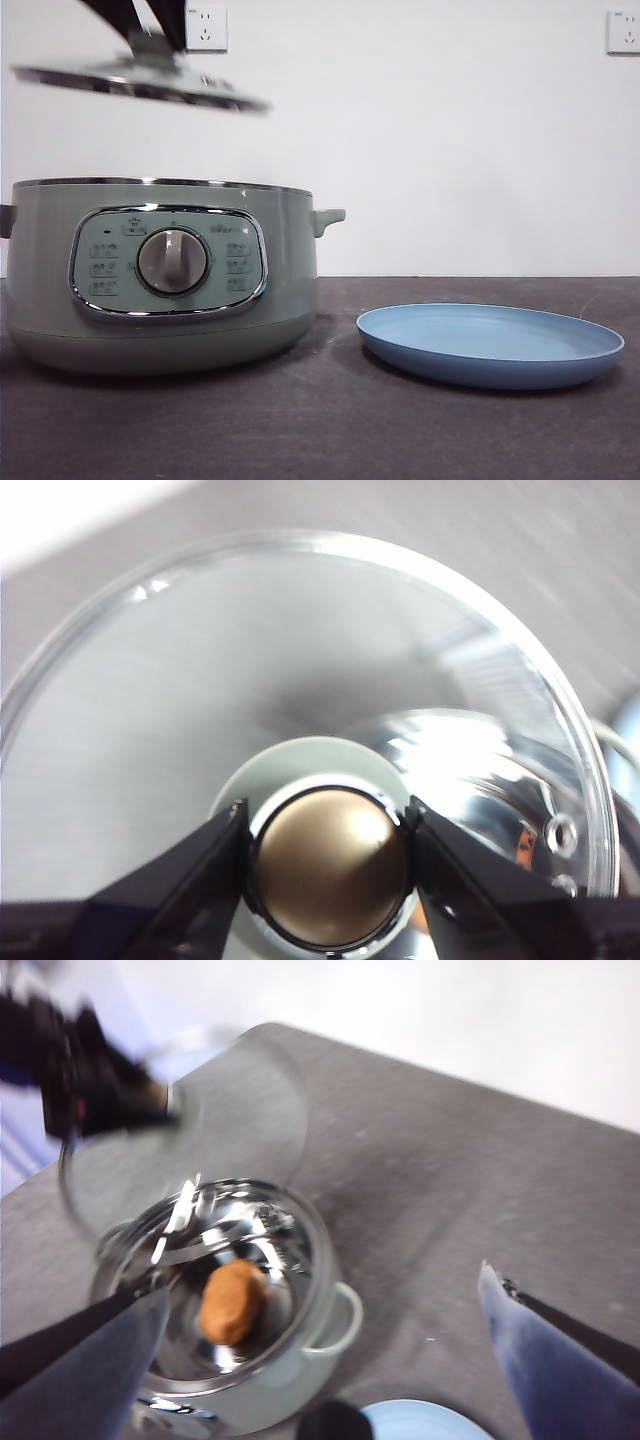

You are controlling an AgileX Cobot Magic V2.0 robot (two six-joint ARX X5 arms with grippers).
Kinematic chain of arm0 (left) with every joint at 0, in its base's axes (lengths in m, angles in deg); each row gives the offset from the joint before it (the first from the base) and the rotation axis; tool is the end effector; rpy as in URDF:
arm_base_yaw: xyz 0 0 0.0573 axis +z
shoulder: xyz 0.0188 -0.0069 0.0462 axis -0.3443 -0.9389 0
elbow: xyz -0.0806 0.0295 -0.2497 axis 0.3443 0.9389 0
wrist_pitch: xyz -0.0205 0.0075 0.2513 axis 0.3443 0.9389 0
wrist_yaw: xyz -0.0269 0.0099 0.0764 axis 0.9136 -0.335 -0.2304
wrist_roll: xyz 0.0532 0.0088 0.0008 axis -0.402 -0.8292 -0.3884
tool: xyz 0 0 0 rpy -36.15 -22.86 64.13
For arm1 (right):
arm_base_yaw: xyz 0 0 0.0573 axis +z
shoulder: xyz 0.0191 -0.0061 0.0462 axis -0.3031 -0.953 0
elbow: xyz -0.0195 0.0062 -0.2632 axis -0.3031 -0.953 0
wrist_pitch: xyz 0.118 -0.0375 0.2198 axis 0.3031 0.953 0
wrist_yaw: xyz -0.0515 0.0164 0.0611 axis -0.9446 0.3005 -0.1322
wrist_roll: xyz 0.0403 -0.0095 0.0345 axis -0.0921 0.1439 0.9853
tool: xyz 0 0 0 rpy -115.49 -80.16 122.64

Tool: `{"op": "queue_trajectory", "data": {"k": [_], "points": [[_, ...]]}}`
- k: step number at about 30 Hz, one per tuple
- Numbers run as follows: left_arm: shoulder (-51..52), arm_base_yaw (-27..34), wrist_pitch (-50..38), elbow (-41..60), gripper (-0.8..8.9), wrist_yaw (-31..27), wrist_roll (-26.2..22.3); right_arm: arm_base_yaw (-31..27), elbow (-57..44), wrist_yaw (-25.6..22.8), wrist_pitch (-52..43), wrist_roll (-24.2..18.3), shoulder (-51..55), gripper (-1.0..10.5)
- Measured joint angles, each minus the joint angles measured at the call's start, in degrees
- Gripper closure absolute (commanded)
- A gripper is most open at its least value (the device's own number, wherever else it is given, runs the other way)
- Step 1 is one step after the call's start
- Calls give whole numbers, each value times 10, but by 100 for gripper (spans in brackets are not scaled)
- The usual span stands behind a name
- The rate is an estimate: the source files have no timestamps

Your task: Take the potato out from the steamer,put the potato on the plate,close the lid

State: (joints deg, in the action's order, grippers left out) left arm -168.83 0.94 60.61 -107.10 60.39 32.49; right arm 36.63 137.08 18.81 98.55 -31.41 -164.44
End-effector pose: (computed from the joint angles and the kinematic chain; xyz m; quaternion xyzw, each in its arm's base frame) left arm 0.3168 -0.1071 0.4343 0.1397 0.3716 -0.1278 0.9089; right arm 0.2445 0.0971 0.4563 -0.0356 0.2242 0.3764 0.8982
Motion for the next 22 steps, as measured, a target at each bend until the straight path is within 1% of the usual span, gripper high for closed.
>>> {"op": "queue_trajectory", "data": {"k": [4, 7, 9, 11, 13, 15, 17, 19, 20, 22], "points": [[0, 0, 49, -89, 821, -82, -3, 39, 0, -10, 0, 6, -26, 321], [0, 0, 89, -152, 821, -154, -5, 75, 8, -46, 2, 9, -58, 320], [0, 0, 113, -193, 821, -214, -6, 104, 27, -74, 12, 9, -90, 320], [1, 0, 114, -227, 821, -268, -6, 130, 62, -93, 32, 9, -129, 320], [4, 2, 115, -250, 822, -307, -6, 154, 106, -111, 55, 8, -170, 320], [13, 4, 115, -257, 821, -323, -6, 179, 164, -132, 82, 6, -219, 321], [21, 4, 115, -257, 822, -322, -6, 205, 251, -149, 121, 2, -289, 321], [19, 4, 115, -257, 821, -318, -6, 225, 326, -164, 140, -3, -359, 321], [19, 3, 115, -257, 821, -318, -6, 233, 343, -167, 138, -4, -385, 321], [19, 3, 115, -257, 821, -318, -6, 242, 347, -178, 142, -5, -424, 320]]}}
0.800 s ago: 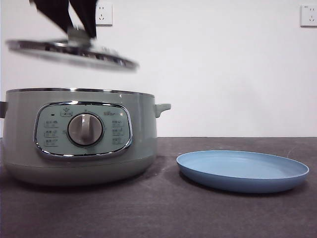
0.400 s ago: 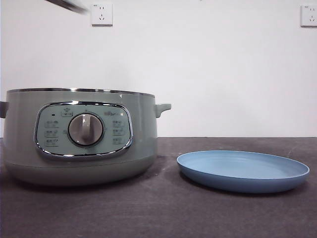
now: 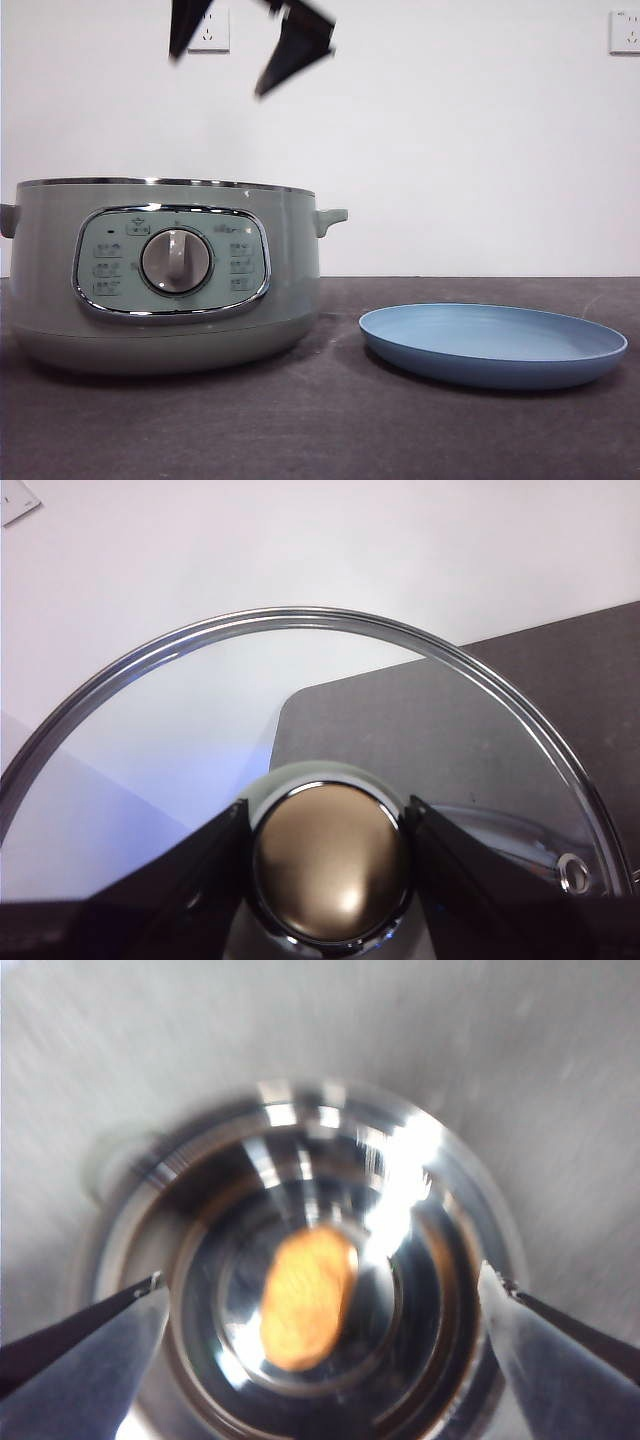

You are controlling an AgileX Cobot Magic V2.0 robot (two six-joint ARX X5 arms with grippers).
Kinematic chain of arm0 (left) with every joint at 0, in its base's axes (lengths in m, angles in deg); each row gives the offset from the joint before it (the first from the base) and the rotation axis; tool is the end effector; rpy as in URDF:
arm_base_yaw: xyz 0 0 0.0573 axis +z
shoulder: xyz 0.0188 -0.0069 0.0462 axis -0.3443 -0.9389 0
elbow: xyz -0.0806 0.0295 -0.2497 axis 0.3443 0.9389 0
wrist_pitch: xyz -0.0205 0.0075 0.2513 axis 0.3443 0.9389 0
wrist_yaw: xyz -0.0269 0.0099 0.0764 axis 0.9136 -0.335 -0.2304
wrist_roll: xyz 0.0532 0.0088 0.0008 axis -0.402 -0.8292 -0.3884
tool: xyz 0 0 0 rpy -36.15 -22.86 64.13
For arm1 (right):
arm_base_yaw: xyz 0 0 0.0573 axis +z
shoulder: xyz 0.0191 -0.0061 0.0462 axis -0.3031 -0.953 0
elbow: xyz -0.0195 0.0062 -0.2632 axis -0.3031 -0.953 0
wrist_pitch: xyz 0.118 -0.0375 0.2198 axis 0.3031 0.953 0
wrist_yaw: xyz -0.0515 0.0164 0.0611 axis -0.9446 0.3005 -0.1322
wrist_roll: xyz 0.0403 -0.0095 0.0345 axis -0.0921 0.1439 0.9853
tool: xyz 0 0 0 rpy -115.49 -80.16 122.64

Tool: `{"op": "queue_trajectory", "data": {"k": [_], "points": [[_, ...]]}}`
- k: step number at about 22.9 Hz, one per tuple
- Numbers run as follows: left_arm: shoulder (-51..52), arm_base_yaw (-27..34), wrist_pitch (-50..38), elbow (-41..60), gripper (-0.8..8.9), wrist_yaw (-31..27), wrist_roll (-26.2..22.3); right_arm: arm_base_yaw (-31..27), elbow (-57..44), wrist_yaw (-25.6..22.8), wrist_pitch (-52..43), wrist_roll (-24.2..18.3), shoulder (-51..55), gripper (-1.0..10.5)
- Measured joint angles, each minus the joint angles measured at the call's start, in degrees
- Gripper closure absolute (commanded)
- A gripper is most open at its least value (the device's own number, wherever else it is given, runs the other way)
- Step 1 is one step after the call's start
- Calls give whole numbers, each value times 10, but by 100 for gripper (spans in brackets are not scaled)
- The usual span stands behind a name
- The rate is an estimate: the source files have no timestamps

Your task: Take the potato out from the steamer,put the potato on the plate,close the lid

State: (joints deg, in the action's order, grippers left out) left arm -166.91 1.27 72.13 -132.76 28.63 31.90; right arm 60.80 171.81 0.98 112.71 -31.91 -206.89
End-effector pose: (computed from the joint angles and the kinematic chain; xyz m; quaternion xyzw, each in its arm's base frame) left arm 0.2413 -0.0637 0.5416 0.1832 0.2347 0.1443 0.9437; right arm 0.3234 0.3082 0.3637 -0.1784 0.3803 0.4086 0.8103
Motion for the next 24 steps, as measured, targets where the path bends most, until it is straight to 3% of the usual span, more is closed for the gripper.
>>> {"op": "queue_trajectory", "data": {"k": [12, 14, 15, 17, 24], "points": [[0, 0, 0, 0, 821, 45, 0, 41, 0, -3, 3, -2, -133, 327], [0, 0, 0, 0, 821, 45, 0, 42, 0, -3, 4, -2, -144, 441], [0, 0, 0, 0, 821, 44, 0, 42, 0, -4, 5, -2, -146, 555], [0, 0, 0, 0, 821, 44, 0, 42, 0, -15, 6, -7, -147, 981], [0, 3, 0, 0, 821, 45, 0, 29, 1, -17, 16, -30, -99, 957]]}}
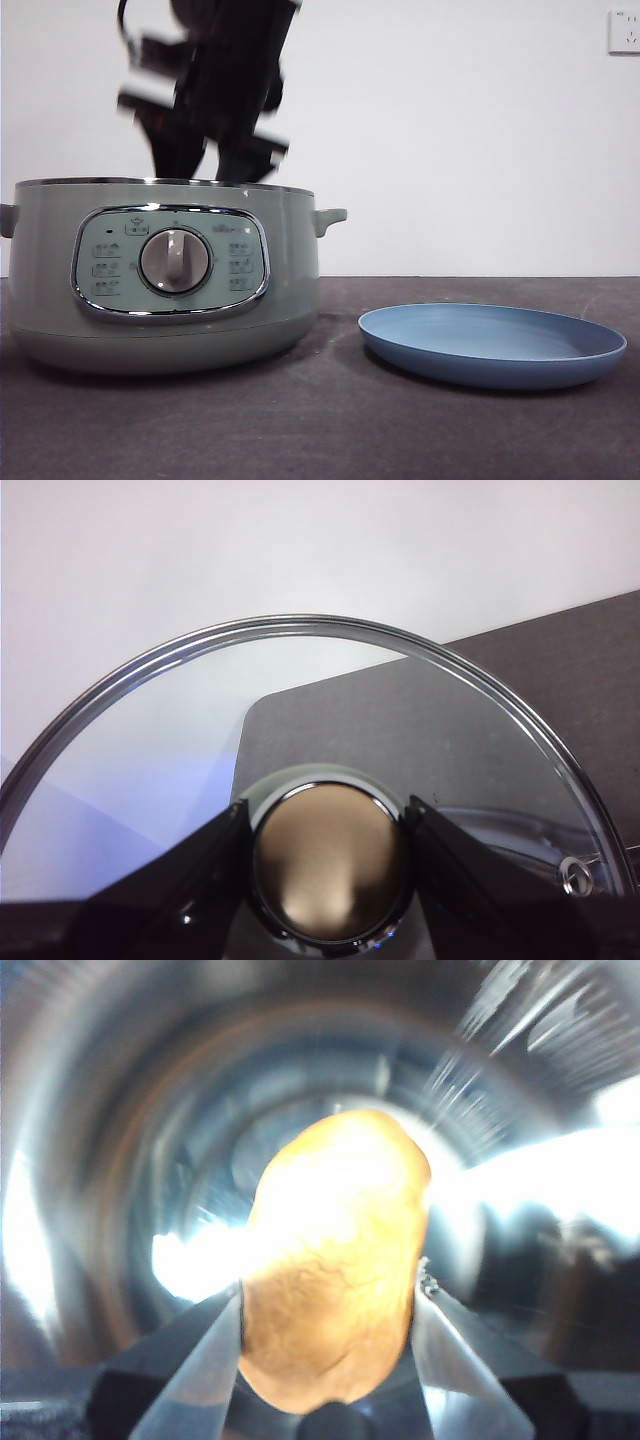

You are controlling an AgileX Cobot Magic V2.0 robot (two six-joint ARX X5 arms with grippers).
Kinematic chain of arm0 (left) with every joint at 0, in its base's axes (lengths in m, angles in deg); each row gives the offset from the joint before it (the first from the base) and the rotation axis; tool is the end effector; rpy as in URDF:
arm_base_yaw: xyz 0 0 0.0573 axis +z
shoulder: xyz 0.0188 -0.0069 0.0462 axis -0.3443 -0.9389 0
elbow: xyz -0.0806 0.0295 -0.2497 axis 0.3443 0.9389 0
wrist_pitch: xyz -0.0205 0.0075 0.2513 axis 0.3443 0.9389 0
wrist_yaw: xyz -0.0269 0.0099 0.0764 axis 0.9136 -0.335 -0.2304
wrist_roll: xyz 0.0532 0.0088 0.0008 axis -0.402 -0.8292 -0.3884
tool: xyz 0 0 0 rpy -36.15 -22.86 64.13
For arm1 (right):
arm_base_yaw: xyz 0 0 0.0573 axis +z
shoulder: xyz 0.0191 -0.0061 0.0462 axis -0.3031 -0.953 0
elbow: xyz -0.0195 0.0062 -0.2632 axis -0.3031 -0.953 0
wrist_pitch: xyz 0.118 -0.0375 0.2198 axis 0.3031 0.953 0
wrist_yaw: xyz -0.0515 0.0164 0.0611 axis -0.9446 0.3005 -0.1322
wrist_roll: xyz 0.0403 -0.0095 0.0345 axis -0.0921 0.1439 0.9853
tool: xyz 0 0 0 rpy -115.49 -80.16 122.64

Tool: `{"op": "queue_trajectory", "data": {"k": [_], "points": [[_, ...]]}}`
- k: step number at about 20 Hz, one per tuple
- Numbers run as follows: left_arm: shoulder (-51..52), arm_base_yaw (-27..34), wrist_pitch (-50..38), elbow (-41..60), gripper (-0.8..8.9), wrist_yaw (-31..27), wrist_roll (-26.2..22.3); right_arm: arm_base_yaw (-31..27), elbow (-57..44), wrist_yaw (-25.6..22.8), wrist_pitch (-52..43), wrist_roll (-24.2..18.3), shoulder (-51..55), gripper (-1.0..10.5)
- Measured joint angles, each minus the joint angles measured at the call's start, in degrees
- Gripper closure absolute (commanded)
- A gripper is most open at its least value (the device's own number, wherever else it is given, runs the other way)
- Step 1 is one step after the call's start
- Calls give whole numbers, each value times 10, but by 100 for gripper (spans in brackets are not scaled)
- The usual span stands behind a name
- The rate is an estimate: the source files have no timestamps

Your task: Take the potato out from the steamer,put the potato on the plate,close the lid

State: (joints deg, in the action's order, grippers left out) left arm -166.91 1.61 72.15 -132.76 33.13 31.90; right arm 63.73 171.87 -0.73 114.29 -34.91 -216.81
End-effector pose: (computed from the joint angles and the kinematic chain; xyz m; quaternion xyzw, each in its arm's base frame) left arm 0.2421 -0.0644 0.5409 0.1740 0.2375 0.1094 0.9494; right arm 0.3329 0.3498 0.2852 -0.2422 0.4472 0.4133 0.7553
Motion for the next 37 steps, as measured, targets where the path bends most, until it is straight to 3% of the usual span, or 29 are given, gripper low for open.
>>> {"op": "queue_trajectory", "data": {"k": [4, 8, 11, 13, 19, 27, 37], "points": [[0, 7, 0, 0, 821, 22, 0, -41, 5, -1, -1, 0, 206, 957], [0, 7, 0, 0, 821, 195, 0, -98, 5, -72, 62, 0, 334, 957], [0, 7, 0, 0, 821, 280, 0, -146, 5, -80, 146, 13, 376, 957], [0, 7, 0, 0, 821, 311, 0, -185, 5, -80, 146, 37, 378, 957], [0, 6, 0, 0, 821, 343, -3, -232, -20, -83, 146, 70, 373, 957], [0, 6, 0, 0, 821, 351, -10, -223, -278, -40, 136, 84, 367, 957], [-4, 6, 0, 0, 821, 352, -11, -221, -579, -33, -116, 92, 365, 957]]}}
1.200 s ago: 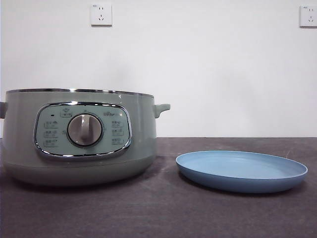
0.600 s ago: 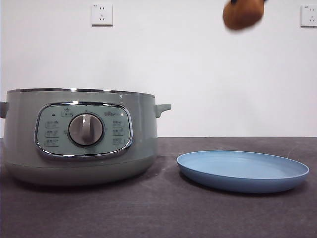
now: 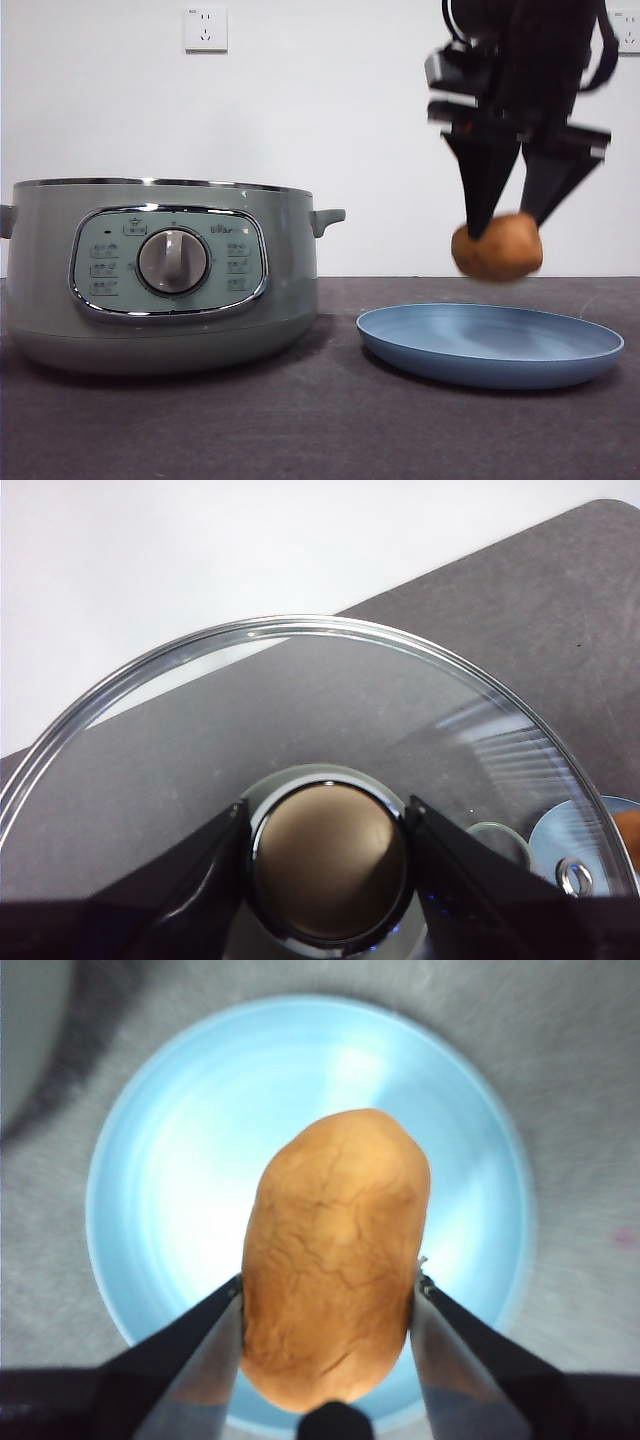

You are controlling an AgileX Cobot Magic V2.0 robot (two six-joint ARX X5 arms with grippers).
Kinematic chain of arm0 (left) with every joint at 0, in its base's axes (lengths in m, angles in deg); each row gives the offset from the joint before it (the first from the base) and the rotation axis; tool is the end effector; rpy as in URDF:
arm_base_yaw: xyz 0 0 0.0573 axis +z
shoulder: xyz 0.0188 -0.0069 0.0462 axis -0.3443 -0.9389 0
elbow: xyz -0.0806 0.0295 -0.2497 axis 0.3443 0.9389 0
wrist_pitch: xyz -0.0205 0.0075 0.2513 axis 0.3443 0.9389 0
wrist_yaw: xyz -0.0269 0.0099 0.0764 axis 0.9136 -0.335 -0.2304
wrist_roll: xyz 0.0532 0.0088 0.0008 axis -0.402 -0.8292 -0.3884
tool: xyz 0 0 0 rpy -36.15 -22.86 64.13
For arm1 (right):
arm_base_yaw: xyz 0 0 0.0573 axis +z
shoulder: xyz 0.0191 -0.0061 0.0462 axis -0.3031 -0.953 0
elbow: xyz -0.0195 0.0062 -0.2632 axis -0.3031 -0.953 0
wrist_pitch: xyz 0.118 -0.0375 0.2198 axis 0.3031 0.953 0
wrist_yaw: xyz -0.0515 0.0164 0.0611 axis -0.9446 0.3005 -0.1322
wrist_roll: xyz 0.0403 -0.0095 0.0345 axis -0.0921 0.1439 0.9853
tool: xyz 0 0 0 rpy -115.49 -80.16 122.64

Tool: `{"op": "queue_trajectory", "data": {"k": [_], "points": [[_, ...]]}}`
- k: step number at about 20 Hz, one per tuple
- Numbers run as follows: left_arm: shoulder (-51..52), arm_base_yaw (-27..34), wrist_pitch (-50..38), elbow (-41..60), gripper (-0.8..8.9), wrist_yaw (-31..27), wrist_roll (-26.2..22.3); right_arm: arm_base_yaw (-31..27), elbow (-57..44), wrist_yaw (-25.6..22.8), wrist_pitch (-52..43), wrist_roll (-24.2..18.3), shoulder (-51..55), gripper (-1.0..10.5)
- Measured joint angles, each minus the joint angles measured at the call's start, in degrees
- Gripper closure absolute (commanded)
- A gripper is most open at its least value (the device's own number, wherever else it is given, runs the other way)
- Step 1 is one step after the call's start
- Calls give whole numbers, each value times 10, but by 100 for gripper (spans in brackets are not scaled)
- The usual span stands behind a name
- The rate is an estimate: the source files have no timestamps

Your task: Take the potato out from the steamer,put the potato on the plate,close the lid

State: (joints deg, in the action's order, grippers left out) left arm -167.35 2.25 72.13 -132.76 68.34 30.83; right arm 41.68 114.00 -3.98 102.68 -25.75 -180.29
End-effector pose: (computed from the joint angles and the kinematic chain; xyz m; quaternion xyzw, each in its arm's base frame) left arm 0.2448 -0.0801 0.5368 0.1068 0.2436 -0.1844 0.9462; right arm 0.2952 0.1329 0.2501 -0.1138 0.5720 0.1877 0.7904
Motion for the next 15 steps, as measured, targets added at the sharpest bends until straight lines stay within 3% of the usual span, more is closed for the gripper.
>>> {"op": "queue_trajectory", "data": {"k": [5, 15], "points": [[-6, 0, 0, 0, 821, 0, 0, 0, -82, 21, -70, 2, 0, 957], [-7, 0, 0, 0, 821, 0, 0, 0, -78, 21, -111, 1, -41, 936]]}}
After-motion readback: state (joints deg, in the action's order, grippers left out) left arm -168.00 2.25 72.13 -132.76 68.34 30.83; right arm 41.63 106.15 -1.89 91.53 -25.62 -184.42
